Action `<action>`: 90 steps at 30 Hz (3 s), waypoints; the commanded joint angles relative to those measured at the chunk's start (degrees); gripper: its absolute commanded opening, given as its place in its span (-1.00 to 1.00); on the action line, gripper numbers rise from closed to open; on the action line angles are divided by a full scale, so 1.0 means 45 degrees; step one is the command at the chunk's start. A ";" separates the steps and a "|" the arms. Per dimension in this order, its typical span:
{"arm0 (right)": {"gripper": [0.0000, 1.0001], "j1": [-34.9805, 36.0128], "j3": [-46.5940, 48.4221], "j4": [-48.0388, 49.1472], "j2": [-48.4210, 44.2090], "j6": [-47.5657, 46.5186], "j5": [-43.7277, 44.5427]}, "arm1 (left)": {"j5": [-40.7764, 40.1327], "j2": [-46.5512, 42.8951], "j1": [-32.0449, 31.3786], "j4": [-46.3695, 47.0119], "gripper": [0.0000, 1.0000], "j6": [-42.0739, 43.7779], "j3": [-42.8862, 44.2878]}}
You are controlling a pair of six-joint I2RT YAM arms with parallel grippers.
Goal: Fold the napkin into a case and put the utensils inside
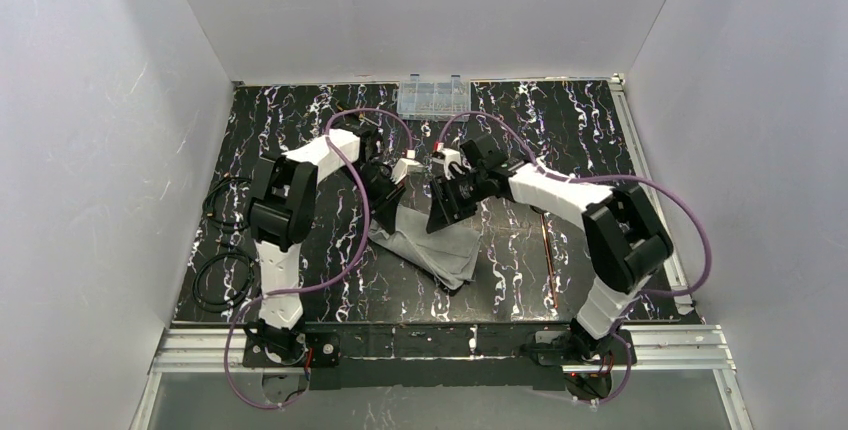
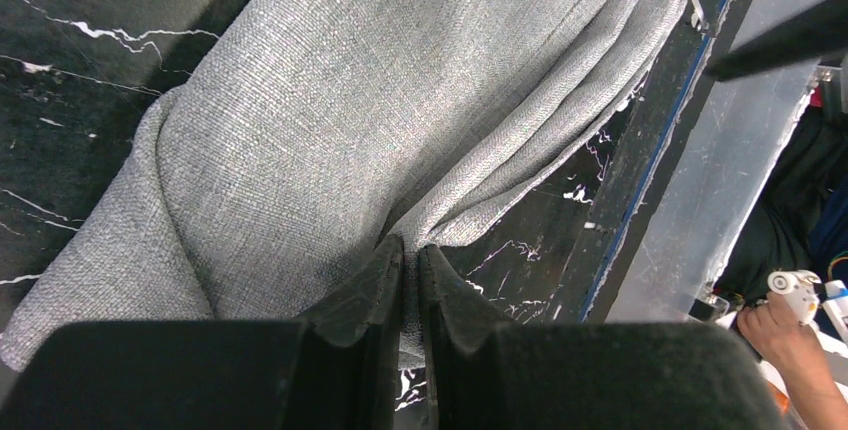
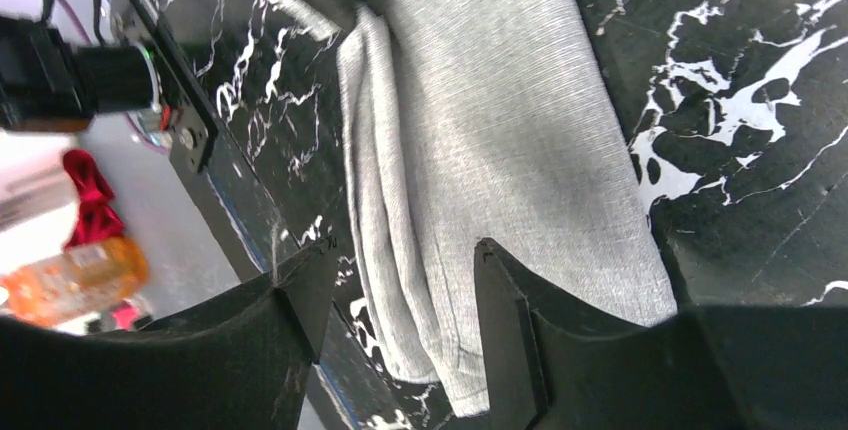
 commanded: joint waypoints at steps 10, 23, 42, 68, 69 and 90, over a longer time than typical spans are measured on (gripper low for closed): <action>0.48 0.2546 -0.2387 0.0654 -0.3243 -0.4317 0.3522 | 0.0912 0.0557 0.0215 -0.1242 -0.84 0.0516 0.0866; 0.49 0.4826 -0.3041 0.1817 -0.2732 -0.4653 0.6218 | 0.1209 0.0718 0.0514 -0.1564 -0.85 0.0585 0.1008; -0.70 0.5050 -0.2532 0.1754 -0.2872 -0.4669 0.7352 | 0.1566 0.0599 0.0783 -0.2184 -0.89 0.0653 0.1343; -0.97 0.2136 -0.0089 -0.1361 -0.0591 -0.6135 0.3418 | 0.1631 0.1314 0.0906 -0.2441 -0.87 0.0329 0.2344; -0.97 0.2027 -0.0053 -0.1407 -0.0523 -0.6187 0.3427 | 0.1512 0.1349 0.0905 -0.2343 -0.87 0.0197 0.2372; 0.48 0.1523 0.0483 0.2831 -0.0596 -0.4138 0.0966 | 0.1510 0.1714 0.0905 -0.1612 -0.86 -0.0944 0.2270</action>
